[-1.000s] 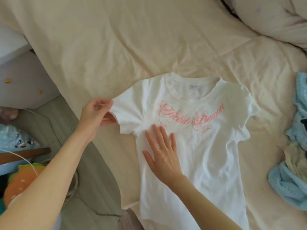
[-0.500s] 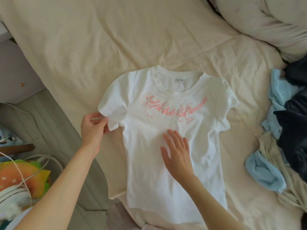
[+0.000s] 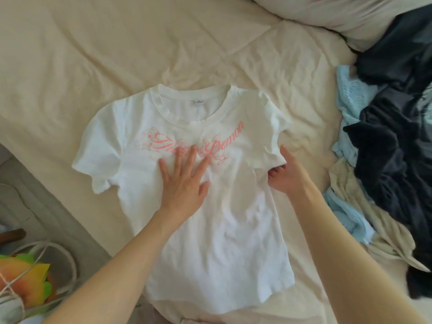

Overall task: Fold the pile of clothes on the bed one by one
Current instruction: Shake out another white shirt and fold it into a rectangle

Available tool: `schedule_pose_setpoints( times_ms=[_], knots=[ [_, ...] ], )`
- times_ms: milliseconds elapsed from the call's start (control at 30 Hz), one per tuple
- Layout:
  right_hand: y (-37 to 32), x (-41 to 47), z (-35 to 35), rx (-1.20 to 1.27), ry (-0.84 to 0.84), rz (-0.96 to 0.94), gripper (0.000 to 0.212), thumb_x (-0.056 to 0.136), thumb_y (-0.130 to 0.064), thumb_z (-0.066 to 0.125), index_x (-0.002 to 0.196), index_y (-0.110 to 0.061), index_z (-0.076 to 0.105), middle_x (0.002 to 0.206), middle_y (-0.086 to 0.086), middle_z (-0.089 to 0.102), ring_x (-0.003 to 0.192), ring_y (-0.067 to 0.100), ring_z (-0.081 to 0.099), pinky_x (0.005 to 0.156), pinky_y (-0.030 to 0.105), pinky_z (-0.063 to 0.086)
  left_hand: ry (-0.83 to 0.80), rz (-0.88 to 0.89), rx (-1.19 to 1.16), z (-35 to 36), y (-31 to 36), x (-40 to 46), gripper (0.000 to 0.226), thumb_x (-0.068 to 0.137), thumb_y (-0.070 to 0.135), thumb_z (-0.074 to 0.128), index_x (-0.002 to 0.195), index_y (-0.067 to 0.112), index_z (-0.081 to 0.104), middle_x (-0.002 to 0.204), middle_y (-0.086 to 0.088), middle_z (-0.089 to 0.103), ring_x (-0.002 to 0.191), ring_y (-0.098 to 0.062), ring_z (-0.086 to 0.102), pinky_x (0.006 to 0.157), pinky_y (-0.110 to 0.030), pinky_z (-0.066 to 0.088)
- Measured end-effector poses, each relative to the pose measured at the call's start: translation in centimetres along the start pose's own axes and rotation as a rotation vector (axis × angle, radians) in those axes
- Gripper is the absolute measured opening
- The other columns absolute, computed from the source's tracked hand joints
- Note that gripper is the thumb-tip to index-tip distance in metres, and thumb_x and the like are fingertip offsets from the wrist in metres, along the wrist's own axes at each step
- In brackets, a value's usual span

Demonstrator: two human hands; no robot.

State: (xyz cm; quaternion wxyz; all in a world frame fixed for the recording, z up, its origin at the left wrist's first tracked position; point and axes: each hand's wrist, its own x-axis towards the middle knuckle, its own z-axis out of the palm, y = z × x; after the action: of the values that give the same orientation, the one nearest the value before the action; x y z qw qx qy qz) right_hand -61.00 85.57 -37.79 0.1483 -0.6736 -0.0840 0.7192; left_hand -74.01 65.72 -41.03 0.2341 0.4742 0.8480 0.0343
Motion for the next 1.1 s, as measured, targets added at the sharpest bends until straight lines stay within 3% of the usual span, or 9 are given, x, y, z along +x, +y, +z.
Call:
schedule_pose_setpoints(
  times_ms=[100, 233, 367, 533, 700, 767, 833, 1000, 1100],
  knots=[
    [-0.7, 0.1, 0.1, -0.016, -0.018, -0.14, 0.006, 0.09, -0.016, 0.06, 0.086, -0.011, 0.061, 0.077, 0.002, 0.065, 0.065, 0.016, 0.064, 0.058, 0.025, 0.055, -0.021, -0.013, 0.058, 0.6, -0.1, 0.3, 0.065, 0.092, 0.039, 0.052, 0.148, 0.029, 0.023, 0.159, -0.006, 0.006, 0.144, -0.037, 0.0, 0.106, -0.067, 0.001],
    [0.0, -0.4, -2.4, -0.275, 0.258, -0.713, 0.017, 0.085, -0.011, 0.067, 0.077, -0.018, 0.054, 0.075, -0.005, 0.057, 0.066, 0.006, 0.054, 0.063, 0.018, 0.049, 0.046, -0.021, 0.083, 0.2, 0.5, 0.1, 0.061, 0.081, 0.026, 0.069, 0.138, 0.021, 0.048, 0.151, -0.015, 0.032, 0.138, -0.043, 0.024, 0.102, -0.07, 0.014],
    [0.1, 0.9, -4.3, -0.174, 0.125, -0.354, 0.007, 0.091, -0.018, 0.061, 0.086, -0.013, 0.06, 0.08, 0.0, 0.066, 0.073, 0.014, 0.066, 0.07, 0.03, 0.055, 0.234, -0.006, 0.101, -1.0, 2.2, 2.1, 0.05, 0.071, 0.013, 0.073, 0.12, 0.013, 0.059, 0.13, -0.02, 0.049, 0.119, -0.041, 0.046, 0.096, -0.061, 0.03],
    [-2.8, 2.4, -3.7, -0.154, -0.093, -0.19, 0.016, 0.092, -0.028, 0.061, 0.096, -0.013, 0.064, 0.091, 0.004, 0.072, 0.079, 0.018, 0.07, 0.063, 0.03, 0.056, 0.182, 0.225, 0.105, -1.8, 5.3, 6.5, 0.053, 0.089, 0.022, 0.056, 0.14, 0.018, 0.044, 0.153, -0.013, 0.028, 0.14, -0.041, 0.023, 0.106, -0.065, 0.014],
    [-5.6, 2.8, -1.5, -0.2, -0.076, -0.491, 0.009, 0.091, -0.01, 0.06, 0.086, -0.014, 0.068, 0.078, 0.0, 0.07, 0.073, 0.014, 0.068, 0.066, 0.029, 0.057, 0.058, 0.327, 0.166, -0.5, 7.8, 9.1, 0.058, 0.095, 0.04, 0.042, 0.149, 0.031, 0.022, 0.159, -0.002, 0.008, 0.145, -0.032, -0.001, 0.11, -0.06, -0.006],
    [-6.0, 2.8, -1.4, -0.333, -0.031, -0.653, 0.017, 0.092, -0.011, 0.059, 0.079, -0.019, 0.067, 0.072, -0.004, 0.067, 0.066, 0.007, 0.064, 0.064, 0.023, 0.054, 0.018, 0.302, 0.185, 0.0, 8.1, 9.6, 0.06, 0.096, 0.042, 0.038, 0.15, 0.032, 0.013, 0.16, -0.001, 0.0, 0.145, -0.03, -0.007, 0.109, -0.059, -0.009],
    [-5.5, 3.1, -2.2, -0.412, 0.023, -0.627, 0.019, 0.097, -0.02, 0.052, 0.083, -0.018, 0.064, 0.076, -0.002, 0.065, 0.068, 0.009, 0.062, 0.067, 0.025, 0.053, -0.005, 0.29, 0.214, 0.3, 8.1, 9.9, 0.06, 0.097, 0.042, 0.035, 0.15, 0.032, 0.01, 0.159, 0.0, -0.004, 0.145, -0.029, -0.01, 0.109, -0.059, -0.011],
    [0.2, 1.7, -7.1, -0.44, 0.174, -0.579, 0.016, 0.098, -0.02, 0.048, 0.086, -0.021, 0.06, 0.072, -0.004, 0.06, 0.063, 0.007, 0.056, 0.057, 0.019, 0.05, 0.103, 0.251, 0.036, 0.7, 8.6, 7.3, 0.057, 0.094, 0.028, 0.049, 0.147, 0.022, 0.029, 0.157, -0.01, 0.014, 0.145, -0.034, 0.006, 0.111, -0.059, -0.002],
    [5.7, -0.7, -11.2, -0.64, 0.231, -0.676, 0.009, 0.094, -0.015, 0.055, 0.094, -0.022, 0.062, 0.085, -0.004, 0.064, 0.075, 0.008, 0.059, 0.069, 0.02, 0.049, 0.147, 0.212, -0.045, 2.0, 8.7, 2.9, 0.056, 0.088, 0.015, 0.058, 0.142, 0.015, 0.041, 0.152, -0.018, 0.026, 0.141, -0.042, 0.019, 0.109, -0.063, 0.012]
  ],
)
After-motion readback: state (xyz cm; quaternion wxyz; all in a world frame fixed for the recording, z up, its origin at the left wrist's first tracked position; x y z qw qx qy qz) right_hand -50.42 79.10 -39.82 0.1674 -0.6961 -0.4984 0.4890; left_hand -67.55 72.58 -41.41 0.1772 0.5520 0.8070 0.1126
